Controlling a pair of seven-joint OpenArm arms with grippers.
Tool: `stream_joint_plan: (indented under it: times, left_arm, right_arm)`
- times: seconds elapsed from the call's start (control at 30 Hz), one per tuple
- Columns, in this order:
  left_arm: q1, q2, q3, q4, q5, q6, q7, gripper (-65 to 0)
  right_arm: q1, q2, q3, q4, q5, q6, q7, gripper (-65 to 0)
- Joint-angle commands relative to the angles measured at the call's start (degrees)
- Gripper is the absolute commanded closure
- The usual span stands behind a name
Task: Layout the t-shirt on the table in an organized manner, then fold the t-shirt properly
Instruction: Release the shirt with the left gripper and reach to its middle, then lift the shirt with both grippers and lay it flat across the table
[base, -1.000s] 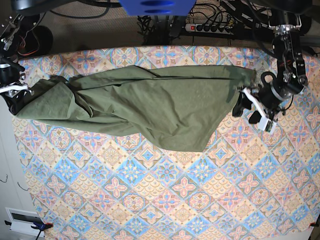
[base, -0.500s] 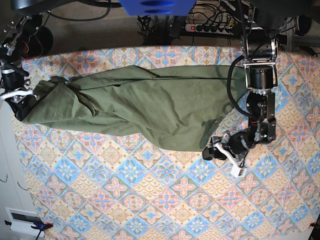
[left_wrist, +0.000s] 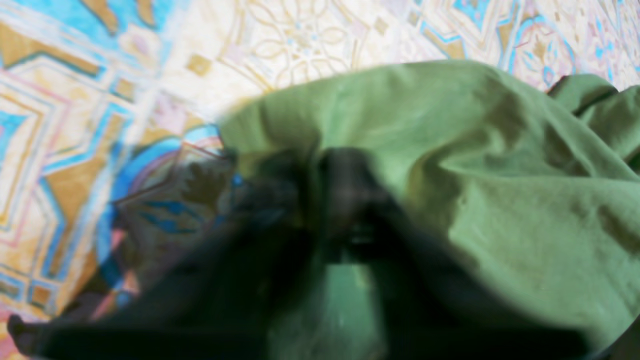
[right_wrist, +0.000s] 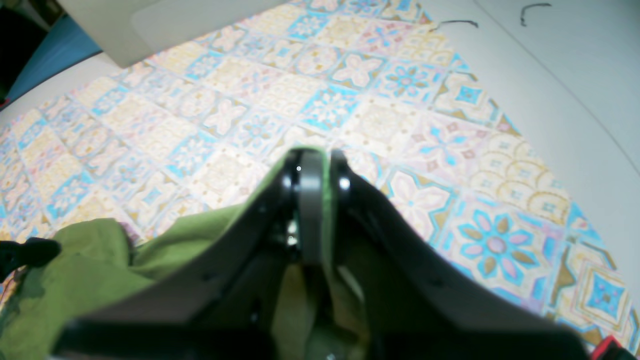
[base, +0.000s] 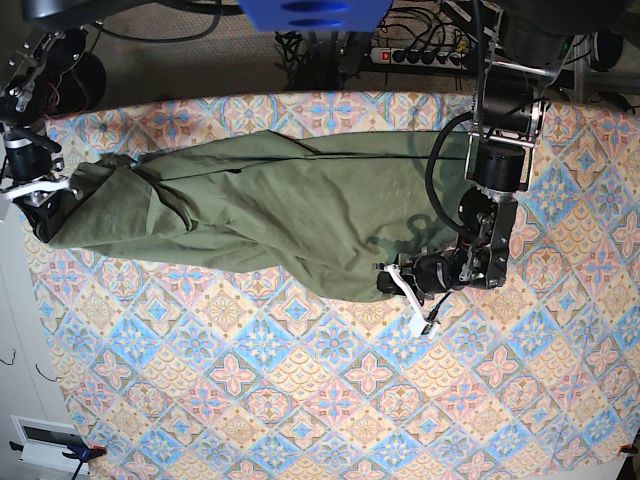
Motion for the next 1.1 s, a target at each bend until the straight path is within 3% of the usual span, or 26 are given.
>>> stream_joint_plan:
  times: [0.0,0.2,0.37,0.53,0.67,0.83,1.07]
  left_arm:
    - [-1.8,-0.5,-0.3,0.9,-0.7,-0.4,-0.9,0.0]
    - [-1.8,-2.0,-0.6,2.0,-2.2,-0.6,-0.8,0.0]
    - [-1.2,-6.6,-0.8,8.6,-10.9,-0.6,-1.3,0.0]
    - [-4.8,-7.3,-8.8,9.2,-15.4,-0.5,-0.9,0.0]
    - [-10.8,-7.2,-10.4,8.9,-15.4,-0.4,-0.9,0.0]
    - [-19.0,-7.1,-10.4,6.7,-15.2,-0.4,-1.3,0.0]
    - [-33.4,-5.3,-10.3,-5.6,-15.0,-0.4,-5.7,0.0]
  right_arm:
    - [0.4,1.1,0.4,0.9,0.9,0.1,1.8,-1.0]
    - [0.4,1.1,0.4,0.9,0.9,0.1,1.8,-1.0]
    - [0.4,1.1,0.4,0.8,0.9,0.1,1.8,-1.0]
    - [5.3,1.1,0.4,-1.7,0.9,0.1,1.9,-1.0]
    - [10.8,1.7,0.3,-6.0,1.0,0.1,1.3,-1.1]
    - [19.2,6.3,-1.8,-17.2,1.1,0.1,-0.4,-1.1]
    - [39.9,13.0,-10.9,-35.8,1.0,1.6,-0.1,-1.1]
